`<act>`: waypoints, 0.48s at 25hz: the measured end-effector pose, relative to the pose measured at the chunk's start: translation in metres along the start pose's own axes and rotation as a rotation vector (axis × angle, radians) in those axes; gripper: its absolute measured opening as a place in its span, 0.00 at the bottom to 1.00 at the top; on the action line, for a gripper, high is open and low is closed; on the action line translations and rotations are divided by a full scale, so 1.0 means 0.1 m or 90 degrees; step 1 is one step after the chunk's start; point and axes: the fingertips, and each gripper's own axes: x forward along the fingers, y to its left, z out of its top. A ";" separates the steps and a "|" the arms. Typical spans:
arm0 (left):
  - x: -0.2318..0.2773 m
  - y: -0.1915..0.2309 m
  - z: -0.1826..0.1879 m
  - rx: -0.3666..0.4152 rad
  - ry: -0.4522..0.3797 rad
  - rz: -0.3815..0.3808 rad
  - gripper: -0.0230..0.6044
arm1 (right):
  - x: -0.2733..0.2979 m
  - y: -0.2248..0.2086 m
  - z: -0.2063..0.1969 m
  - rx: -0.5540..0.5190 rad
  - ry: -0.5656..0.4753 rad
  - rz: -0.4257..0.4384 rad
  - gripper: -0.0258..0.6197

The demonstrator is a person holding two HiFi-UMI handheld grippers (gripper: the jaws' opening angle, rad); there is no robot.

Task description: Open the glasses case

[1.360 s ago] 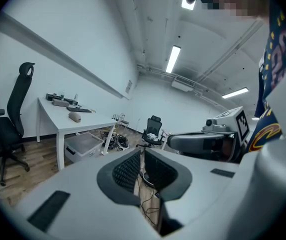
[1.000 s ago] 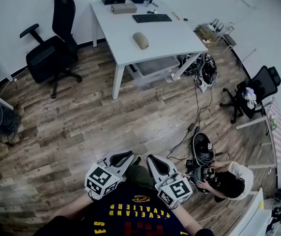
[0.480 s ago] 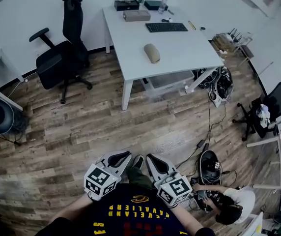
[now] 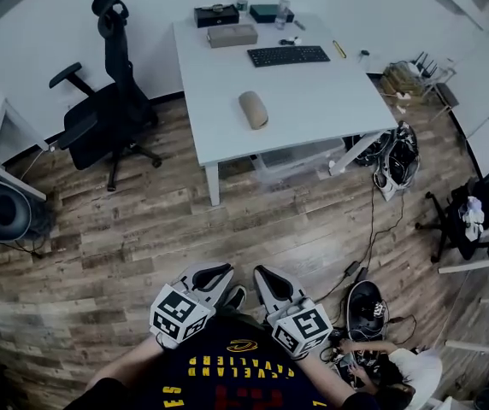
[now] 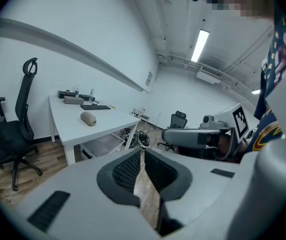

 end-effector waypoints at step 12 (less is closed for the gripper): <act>0.62 0.00 0.30 0.010 0.017 0.018 0.09 | -0.01 -0.73 0.19 0.044 -0.022 0.002 0.08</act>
